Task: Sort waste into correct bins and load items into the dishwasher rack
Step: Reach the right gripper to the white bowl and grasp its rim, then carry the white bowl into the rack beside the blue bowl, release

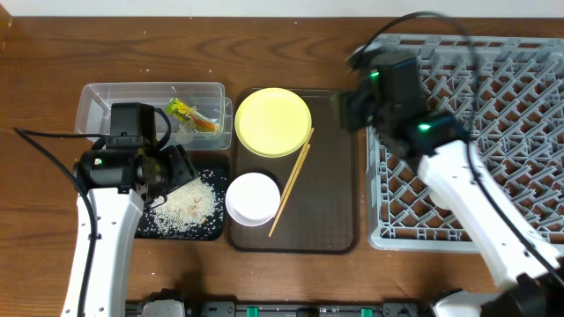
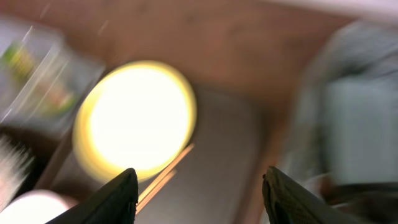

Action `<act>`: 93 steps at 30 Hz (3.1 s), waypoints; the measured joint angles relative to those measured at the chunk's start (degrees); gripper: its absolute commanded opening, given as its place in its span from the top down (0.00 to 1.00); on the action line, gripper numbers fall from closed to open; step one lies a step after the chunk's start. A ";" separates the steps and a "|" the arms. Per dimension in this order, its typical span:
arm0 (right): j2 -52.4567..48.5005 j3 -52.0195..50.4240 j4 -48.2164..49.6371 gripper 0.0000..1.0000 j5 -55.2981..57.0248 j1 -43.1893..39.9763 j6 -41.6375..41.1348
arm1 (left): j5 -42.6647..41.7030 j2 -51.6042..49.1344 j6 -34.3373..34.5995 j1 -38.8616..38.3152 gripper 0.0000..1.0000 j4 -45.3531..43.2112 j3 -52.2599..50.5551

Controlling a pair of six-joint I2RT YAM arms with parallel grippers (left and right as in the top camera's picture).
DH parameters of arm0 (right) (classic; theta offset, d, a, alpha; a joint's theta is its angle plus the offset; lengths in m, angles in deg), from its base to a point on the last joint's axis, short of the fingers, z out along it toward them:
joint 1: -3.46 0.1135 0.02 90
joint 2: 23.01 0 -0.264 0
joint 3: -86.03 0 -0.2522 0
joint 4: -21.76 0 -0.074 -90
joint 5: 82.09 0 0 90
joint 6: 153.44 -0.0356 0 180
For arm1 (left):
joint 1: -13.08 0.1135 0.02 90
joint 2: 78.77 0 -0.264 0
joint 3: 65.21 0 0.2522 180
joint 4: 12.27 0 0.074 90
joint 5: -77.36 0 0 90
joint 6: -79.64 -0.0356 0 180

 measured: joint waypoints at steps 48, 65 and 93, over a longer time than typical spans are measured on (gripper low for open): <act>-20.55 -0.04 -9.94 0.99 -4.09 19.15 -18.27 | 5.09 0.00 0.02 0.00 0.27 2.47 0.00; 9.90 0.50 -1.40 0.99 22.56 -6.10 -0.50 | 5.31 0.00 0.02 0.00 0.27 2.47 0.00; -14.84 0.61 41.31 0.99 56.15 -22.03 43.54 | 5.92 0.00 0.02 0.00 0.27 1.81 -0.04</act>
